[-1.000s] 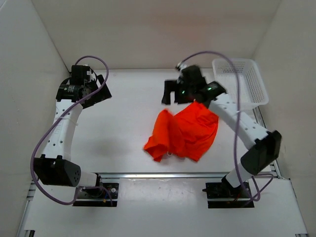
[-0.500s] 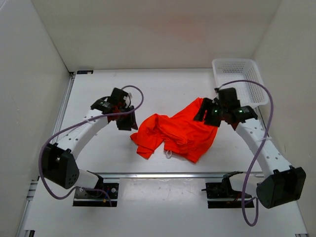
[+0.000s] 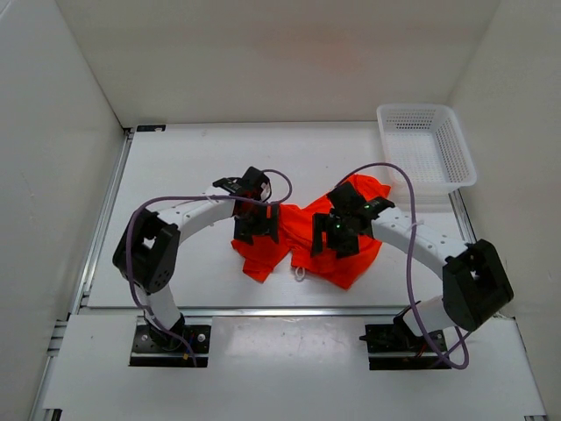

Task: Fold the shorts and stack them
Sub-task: Flatten the shorts out

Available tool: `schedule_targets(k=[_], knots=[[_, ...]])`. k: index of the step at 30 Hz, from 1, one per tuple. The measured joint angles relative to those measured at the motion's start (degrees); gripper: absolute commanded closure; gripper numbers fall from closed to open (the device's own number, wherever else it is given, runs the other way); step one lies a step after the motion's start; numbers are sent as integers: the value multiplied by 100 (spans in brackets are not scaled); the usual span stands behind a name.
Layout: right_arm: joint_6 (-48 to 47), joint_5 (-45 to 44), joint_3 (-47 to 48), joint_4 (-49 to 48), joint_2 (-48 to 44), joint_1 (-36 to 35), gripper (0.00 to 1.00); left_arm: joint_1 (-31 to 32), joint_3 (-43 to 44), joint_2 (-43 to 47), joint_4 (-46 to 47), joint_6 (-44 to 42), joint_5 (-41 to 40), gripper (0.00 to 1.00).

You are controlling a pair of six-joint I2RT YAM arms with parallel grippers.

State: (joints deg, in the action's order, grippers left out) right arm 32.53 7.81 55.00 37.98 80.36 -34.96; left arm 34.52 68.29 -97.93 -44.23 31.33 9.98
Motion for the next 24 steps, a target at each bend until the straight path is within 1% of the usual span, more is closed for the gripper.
schedule_targets(k=[3,6,7,8,9,10,11,12,13,20,22,24], knots=[[9,-66,2,-46,282,-208,25,11,339,-393,92,0,-37,16],[11,-153,2,-57,339,-345,41,11,614,-662,168,9,-55,27],[46,-208,7,-59,337,-378,56,9,702,-741,188,-7,-70,37],[37,-236,9,-70,339,-407,65,11,785,-813,195,-11,-92,44],[79,-295,9,-76,339,-431,83,11,866,-885,205,-17,-114,51],[44,-326,9,-83,339,-444,89,11,927,-951,225,2,-136,62],[87,-361,13,-83,339,-450,94,11,999,-1027,238,0,-160,86],[107,-402,15,-79,337,-452,98,11,1038,-1086,258,11,-173,90],[122,-439,22,-72,337,-455,100,9,1058,-1132,271,-11,-192,90],[127,-826,186,155,254,-439,100,-199,1172,-1200,81,-199,-247,90],[7,-914,433,302,271,-339,100,-354,1373,-1200,-79,-304,-354,90],[-149,-975,940,479,404,-76,100,-568,1762,-1204,-299,-420,-468,90]])
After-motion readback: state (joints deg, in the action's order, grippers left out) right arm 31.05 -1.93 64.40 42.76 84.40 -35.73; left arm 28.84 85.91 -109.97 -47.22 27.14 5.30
